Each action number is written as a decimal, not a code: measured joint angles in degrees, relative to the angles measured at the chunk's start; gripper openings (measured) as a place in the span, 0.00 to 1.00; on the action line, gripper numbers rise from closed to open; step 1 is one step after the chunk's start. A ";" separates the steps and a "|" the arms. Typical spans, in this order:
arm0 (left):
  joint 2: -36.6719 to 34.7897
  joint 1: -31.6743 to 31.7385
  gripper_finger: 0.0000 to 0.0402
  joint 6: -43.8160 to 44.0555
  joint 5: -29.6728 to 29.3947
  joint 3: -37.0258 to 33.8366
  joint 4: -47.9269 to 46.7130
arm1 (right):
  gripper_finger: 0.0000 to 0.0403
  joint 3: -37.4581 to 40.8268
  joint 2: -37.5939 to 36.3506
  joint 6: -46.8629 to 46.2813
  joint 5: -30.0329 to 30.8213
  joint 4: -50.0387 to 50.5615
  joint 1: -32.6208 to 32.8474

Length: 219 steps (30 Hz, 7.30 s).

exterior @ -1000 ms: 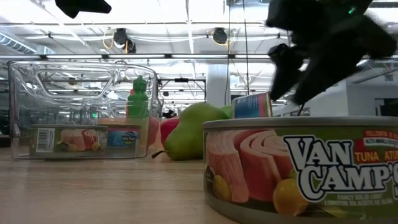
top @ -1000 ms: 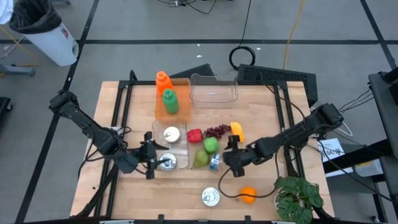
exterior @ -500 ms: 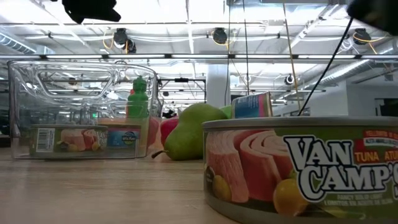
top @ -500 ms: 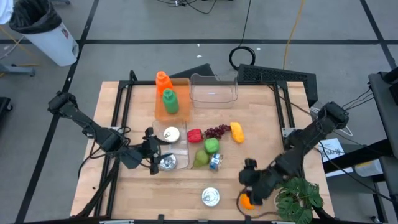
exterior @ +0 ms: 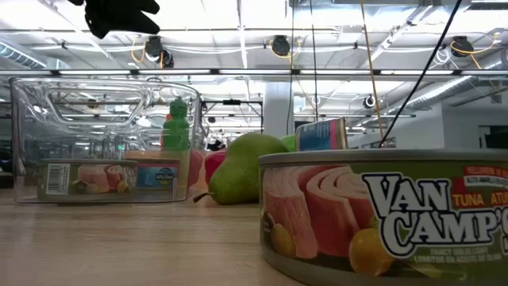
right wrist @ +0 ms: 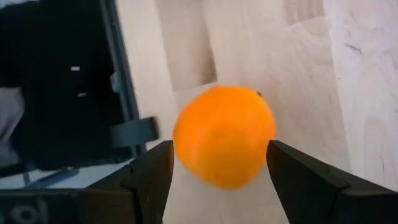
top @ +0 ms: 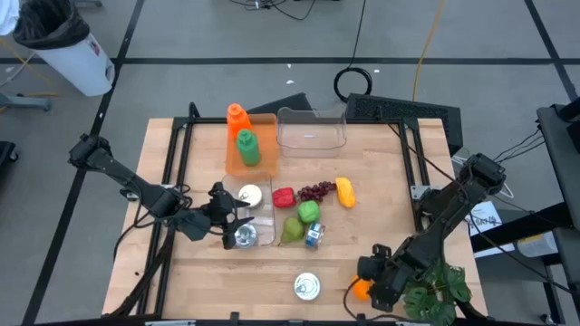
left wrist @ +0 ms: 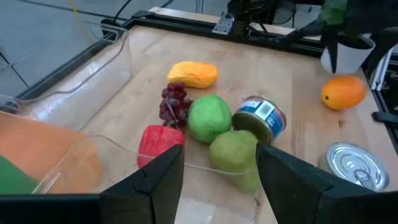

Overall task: Pick & Place Food Item
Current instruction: Put the orange into the top transparent bin

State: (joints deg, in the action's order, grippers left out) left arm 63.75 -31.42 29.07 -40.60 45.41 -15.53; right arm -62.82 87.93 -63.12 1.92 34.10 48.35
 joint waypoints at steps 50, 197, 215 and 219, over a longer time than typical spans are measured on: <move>0.02 0.04 0.53 -4.81 0.04 0.00 2.32 | 0.51 19.49 -16.70 34.23 30.76 -20.76 -14.60; 0.02 2.58 0.53 -5.24 3.04 -0.02 2.07 | 0.78 9.56 -11.73 4.23 -20.65 29.61 -30.17; 0.02 2.56 0.53 -9.09 3.13 -0.02 2.01 | 0.78 14.45 -11.77 -13.38 -12.51 30.55 -19.80; 0.02 2.56 0.53 -8.88 3.15 -0.02 2.03 | 0.78 17.37 -11.99 -14.60 -12.47 25.38 -19.36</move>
State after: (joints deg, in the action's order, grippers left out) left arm 63.77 -28.86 20.19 -37.45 45.39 -13.50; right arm -45.45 75.94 -77.72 -10.55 59.49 28.99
